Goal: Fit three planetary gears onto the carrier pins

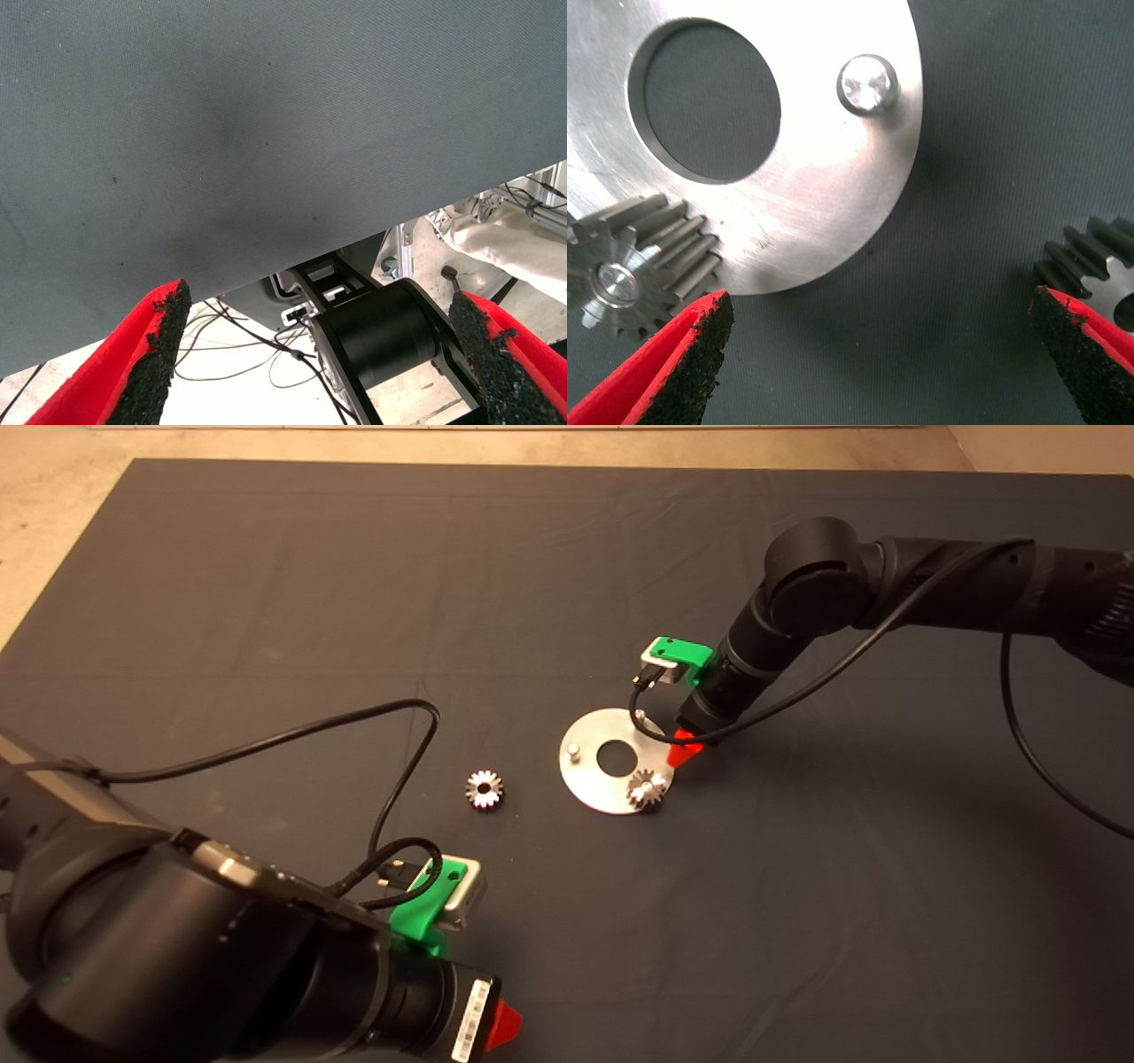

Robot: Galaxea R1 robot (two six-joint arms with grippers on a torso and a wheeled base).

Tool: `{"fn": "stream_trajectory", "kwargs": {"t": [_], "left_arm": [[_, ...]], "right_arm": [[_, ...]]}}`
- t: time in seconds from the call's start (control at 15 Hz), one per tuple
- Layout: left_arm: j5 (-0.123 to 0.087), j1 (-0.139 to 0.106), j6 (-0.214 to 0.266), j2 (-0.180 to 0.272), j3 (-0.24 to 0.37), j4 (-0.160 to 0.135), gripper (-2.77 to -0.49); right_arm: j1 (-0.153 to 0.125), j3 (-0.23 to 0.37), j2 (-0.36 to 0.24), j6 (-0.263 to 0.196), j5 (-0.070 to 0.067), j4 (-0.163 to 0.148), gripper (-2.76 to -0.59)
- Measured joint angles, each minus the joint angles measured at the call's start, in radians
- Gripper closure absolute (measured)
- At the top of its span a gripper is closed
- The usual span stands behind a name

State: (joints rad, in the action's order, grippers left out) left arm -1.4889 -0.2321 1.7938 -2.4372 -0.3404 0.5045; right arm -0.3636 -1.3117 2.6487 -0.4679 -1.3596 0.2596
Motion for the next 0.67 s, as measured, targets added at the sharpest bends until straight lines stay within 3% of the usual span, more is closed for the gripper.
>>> {"fn": "stream_trajectory", "kwargs": {"t": [0.2,0.4,0.67], "left_arm": [[0.000,0.000,0.000,0.000,0.000,0.000,-2.07],[0.000,0.000,0.000,0.000,0.000,0.000,-2.07],[0.000,0.000,0.000,0.003,0.000,0.000,-2.07]], "right_arm": [[-0.021,0.000,0.000,0.000,0.020,0.000,-2.49],[-0.049,-0.022,-0.007,0.007,0.024,0.000,-2.49],[-0.050,-0.084,-0.035,0.078,0.022,0.000,-2.49]]}}
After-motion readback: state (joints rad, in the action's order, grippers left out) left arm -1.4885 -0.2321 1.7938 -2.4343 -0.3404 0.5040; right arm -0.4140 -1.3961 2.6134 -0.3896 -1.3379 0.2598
